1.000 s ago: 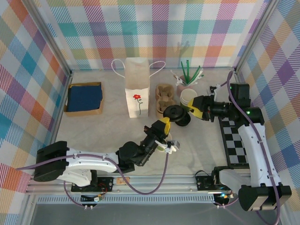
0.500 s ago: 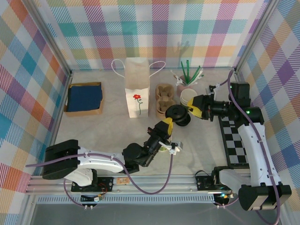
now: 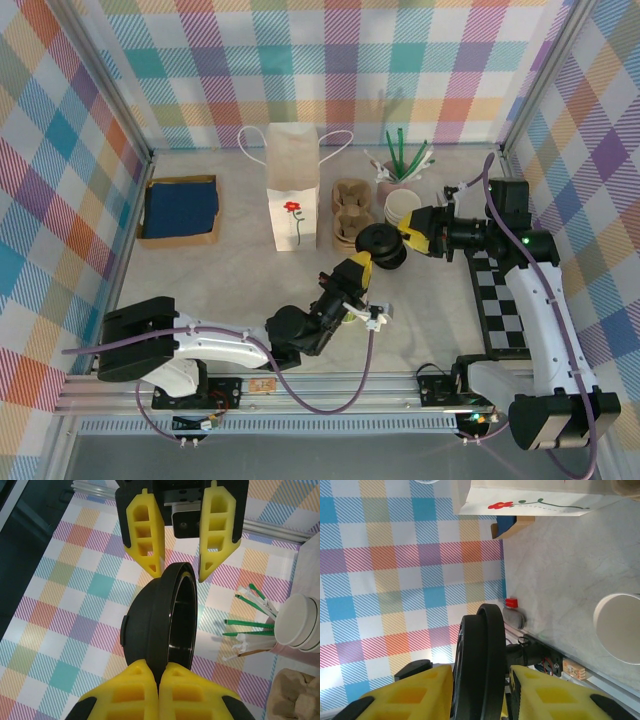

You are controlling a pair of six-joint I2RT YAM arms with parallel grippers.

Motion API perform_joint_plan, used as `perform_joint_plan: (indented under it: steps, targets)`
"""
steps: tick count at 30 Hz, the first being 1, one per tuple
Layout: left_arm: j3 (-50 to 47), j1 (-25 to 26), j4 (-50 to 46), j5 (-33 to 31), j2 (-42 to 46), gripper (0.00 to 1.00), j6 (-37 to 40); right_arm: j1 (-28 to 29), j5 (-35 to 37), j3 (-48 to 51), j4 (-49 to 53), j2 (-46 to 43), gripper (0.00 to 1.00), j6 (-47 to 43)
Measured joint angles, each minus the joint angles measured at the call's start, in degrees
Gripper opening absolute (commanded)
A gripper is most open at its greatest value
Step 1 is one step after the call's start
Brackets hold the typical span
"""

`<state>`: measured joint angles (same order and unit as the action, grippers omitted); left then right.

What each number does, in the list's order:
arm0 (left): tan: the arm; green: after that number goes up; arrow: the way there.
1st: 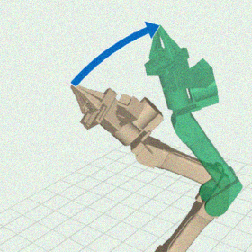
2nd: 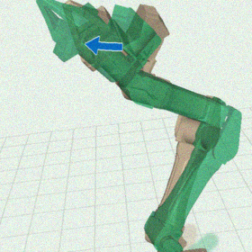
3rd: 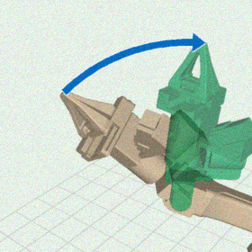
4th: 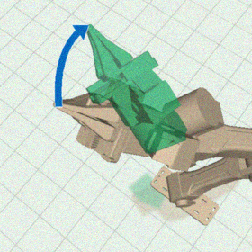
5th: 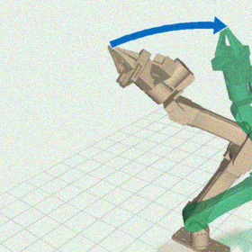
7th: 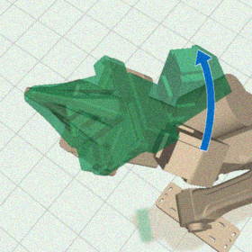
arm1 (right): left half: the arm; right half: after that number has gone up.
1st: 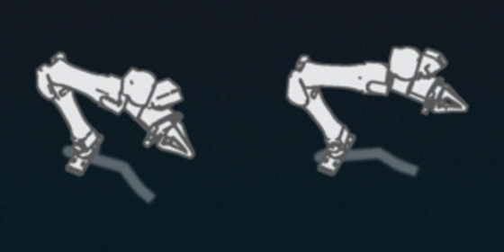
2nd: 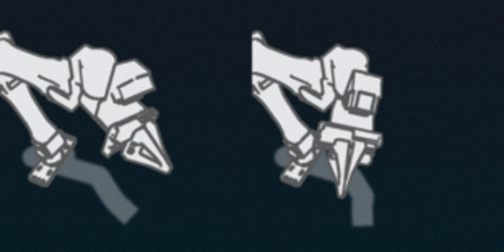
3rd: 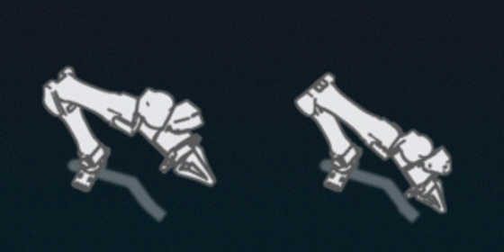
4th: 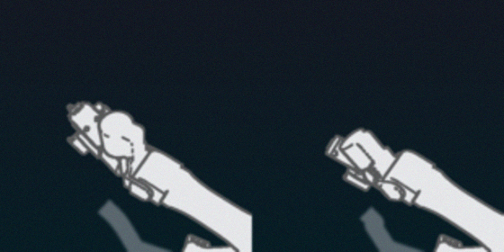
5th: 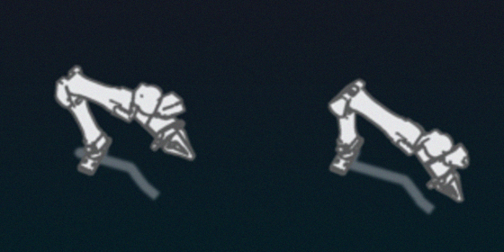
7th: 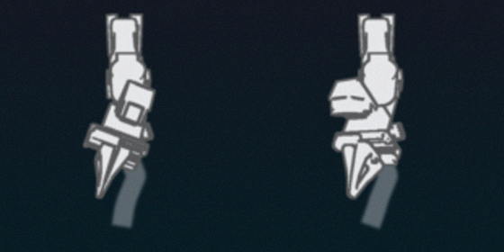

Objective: Pack the takeout coffee

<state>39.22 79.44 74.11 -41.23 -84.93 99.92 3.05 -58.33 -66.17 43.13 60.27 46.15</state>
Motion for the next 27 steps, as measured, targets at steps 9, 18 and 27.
perform_joint_plan:
  steps: [9,18,27]
  targets:
    - [0.1,0.0,0.0,0.0,-0.6,0.00,0.3,0.0,-0.6,1.3,-0.2,0.0,0.29,0.2]
    - [0.3,0.0,1.2,0.0,-0.9,0.00,0.9,0.0,-0.9,1.8,-0.9,-0.6,0.21,1.3]
    - [0.4,0.0,1.3,0.0,-0.9,0.00,1.7,0.0,-1.0,2.0,-1.7,-0.8,0.13,1.7]
